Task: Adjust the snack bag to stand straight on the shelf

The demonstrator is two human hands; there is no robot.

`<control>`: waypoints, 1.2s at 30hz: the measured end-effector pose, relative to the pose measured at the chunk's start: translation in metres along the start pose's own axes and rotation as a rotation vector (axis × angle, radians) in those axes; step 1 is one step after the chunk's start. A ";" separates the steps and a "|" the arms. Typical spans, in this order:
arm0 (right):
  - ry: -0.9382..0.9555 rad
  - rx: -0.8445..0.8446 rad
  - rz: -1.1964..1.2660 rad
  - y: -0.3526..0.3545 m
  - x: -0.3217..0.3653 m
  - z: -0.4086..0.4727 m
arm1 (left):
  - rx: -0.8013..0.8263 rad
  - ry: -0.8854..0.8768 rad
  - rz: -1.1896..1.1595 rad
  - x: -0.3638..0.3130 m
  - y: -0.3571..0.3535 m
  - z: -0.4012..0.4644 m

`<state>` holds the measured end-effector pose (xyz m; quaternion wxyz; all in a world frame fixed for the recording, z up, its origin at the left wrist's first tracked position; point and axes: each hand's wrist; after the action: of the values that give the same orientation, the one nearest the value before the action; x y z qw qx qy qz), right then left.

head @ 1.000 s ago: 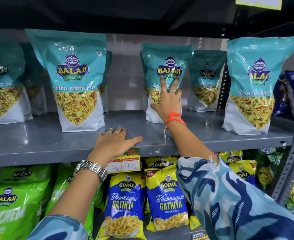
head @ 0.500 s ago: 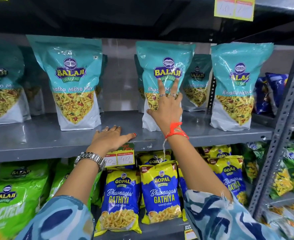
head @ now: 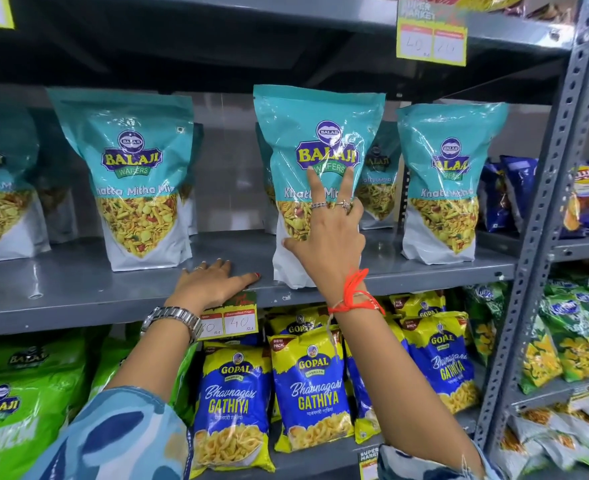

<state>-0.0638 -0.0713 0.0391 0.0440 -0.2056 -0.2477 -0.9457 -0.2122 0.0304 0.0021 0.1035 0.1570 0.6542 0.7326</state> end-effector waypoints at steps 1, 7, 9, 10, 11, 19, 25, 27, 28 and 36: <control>0.002 -0.002 0.002 0.001 0.000 -0.001 | -0.002 -0.001 0.000 0.000 0.000 0.000; -0.017 0.008 0.025 0.005 0.004 -0.003 | -0.003 0.000 -0.007 0.000 0.001 -0.002; -0.037 -0.005 0.033 0.006 0.005 -0.005 | -0.002 -0.003 -0.007 0.001 0.001 -0.002; -0.041 -0.019 0.046 0.005 0.006 -0.006 | -0.001 -0.002 -0.007 0.001 0.001 -0.002; -0.043 -0.033 0.056 0.005 0.005 -0.006 | 0.001 -0.001 -0.007 0.000 0.002 -0.002; -0.062 -0.069 0.129 -0.009 -0.001 -0.009 | -0.008 -0.004 -0.003 0.000 0.000 0.000; -0.024 -0.146 0.143 -0.019 -0.005 -0.005 | -0.018 -0.010 -0.012 0.001 -0.001 0.001; -0.024 -0.147 0.128 -0.022 -0.007 -0.004 | -0.021 -0.009 -0.023 0.001 -0.002 0.000; -0.024 -0.150 0.126 -0.023 -0.007 -0.003 | -0.022 -0.009 -0.025 0.001 -0.002 0.001; -0.035 -0.131 0.119 -0.033 -0.011 0.007 | -0.036 -0.016 -0.003 0.002 -0.004 0.002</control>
<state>-0.0575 -0.0396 0.0251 0.0824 -0.2388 -0.1733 -0.9519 -0.2136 0.0337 -0.0015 0.1127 0.1599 0.6405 0.7426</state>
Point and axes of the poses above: each hand's wrist, its own z-axis towards the middle knuckle, its own y-axis out of the back of the hand, x = y × z, and after that the axes turned 11 degrees about z, right-handed
